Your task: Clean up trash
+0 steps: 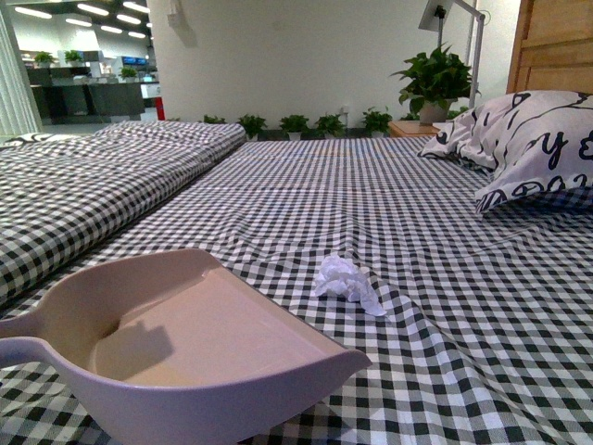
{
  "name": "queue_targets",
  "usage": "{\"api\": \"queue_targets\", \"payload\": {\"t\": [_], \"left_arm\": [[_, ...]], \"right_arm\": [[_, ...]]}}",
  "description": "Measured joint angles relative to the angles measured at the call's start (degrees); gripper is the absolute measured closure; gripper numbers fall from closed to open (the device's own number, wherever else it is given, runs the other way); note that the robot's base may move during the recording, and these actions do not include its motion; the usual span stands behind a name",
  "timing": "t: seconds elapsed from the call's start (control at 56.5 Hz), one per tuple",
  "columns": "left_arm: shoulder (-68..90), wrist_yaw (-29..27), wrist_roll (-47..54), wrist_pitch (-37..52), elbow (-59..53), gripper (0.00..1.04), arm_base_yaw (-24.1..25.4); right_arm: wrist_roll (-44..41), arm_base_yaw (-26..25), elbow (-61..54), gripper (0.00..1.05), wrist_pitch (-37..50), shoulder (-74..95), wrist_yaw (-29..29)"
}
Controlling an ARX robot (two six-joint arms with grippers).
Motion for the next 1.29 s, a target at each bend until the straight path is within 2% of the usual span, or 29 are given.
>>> {"api": "queue_targets", "payload": {"t": [0.39,0.957,1.01,1.098,1.187,1.293], "left_arm": [[4.9,0.9,0.5,3.4,0.0,0.78,-1.2],[11.0,-3.0,6.8,5.2,0.0,0.78,-0.5],[11.0,-3.0,6.8,5.2,0.0,0.78,-0.5],[11.0,-3.1,6.8,5.3,0.0,0.78,-0.5],[11.1,-3.1,6.9,5.3,0.0,0.78,-0.5],[11.1,-3.1,7.0,5.3,0.0,0.78,-0.5]], "right_arm": [[0.0,0.0,0.0,0.85,0.0,0.0,0.0],[1.1,-0.1,0.6,0.85,-1.8,0.6,-0.6],[4.7,-0.5,5.3,0.85,-13.5,3.7,-2.8],[8.7,-1.3,14.8,0.85,-28.1,15.0,-7.4],[7.7,-0.9,21.3,0.85,-24.5,29.4,-10.0],[3.2,-0.1,27.6,0.85,-18.9,42.2,-9.5]]}}
